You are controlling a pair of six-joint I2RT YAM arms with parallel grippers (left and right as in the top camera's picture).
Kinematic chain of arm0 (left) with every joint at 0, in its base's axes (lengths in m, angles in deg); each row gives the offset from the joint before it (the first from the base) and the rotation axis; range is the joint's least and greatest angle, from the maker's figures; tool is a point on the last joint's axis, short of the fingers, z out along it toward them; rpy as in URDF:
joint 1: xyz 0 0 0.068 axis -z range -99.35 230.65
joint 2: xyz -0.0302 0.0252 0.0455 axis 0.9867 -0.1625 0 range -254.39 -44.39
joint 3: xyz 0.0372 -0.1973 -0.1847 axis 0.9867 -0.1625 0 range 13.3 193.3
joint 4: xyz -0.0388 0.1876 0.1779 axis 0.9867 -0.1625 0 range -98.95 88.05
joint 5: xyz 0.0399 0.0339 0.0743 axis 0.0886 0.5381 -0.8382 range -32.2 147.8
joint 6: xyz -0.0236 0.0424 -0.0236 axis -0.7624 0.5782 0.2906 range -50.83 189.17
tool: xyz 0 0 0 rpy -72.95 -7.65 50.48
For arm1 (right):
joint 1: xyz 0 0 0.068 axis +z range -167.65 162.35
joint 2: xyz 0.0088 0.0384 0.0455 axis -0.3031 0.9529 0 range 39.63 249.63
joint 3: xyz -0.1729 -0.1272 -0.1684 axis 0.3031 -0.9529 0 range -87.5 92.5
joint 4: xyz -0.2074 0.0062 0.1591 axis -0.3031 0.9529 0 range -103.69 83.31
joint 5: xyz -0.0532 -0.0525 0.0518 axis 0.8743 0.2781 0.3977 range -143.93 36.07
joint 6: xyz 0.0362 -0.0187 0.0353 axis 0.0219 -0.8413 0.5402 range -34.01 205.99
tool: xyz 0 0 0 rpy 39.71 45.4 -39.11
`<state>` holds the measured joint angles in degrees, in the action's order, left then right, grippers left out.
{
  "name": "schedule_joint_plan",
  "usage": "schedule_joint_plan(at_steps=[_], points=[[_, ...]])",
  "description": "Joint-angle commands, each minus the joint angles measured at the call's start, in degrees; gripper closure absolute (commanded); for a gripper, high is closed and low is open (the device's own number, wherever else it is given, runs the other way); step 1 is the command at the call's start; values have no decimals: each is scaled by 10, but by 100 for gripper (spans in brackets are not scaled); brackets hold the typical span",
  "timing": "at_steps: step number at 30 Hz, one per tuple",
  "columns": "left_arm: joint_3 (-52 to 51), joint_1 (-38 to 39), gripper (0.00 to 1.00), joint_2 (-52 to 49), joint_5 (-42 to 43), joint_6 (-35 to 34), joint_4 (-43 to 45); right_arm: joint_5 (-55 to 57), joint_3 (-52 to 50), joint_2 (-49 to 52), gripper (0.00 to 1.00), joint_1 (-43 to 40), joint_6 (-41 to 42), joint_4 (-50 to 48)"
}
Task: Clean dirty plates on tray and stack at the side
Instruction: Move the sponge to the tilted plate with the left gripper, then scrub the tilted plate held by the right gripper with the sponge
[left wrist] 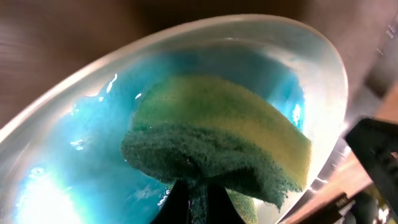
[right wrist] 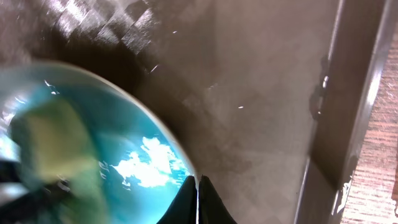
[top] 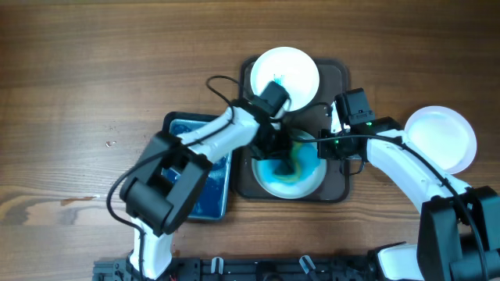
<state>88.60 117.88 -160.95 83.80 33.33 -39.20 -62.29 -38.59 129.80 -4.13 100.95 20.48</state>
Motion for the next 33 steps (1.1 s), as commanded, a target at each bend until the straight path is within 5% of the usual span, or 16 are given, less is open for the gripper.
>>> schedule_joint_plan(at_steps=[1,5,15,33], points=[[-18,-37,96,-18,-106,26,-18,-68,2,8,89,-4,-92,0],[-18,-37,96,-17,-104,26,-14,-142,2,8,73,-3,-123,13],[-18,-13,96,-17,-104,26,-6,-33,-37,20,73,13,-41,-37],[-18,-14,96,-17,-105,26,-5,-42,-25,3,75,0,-73,-19]])
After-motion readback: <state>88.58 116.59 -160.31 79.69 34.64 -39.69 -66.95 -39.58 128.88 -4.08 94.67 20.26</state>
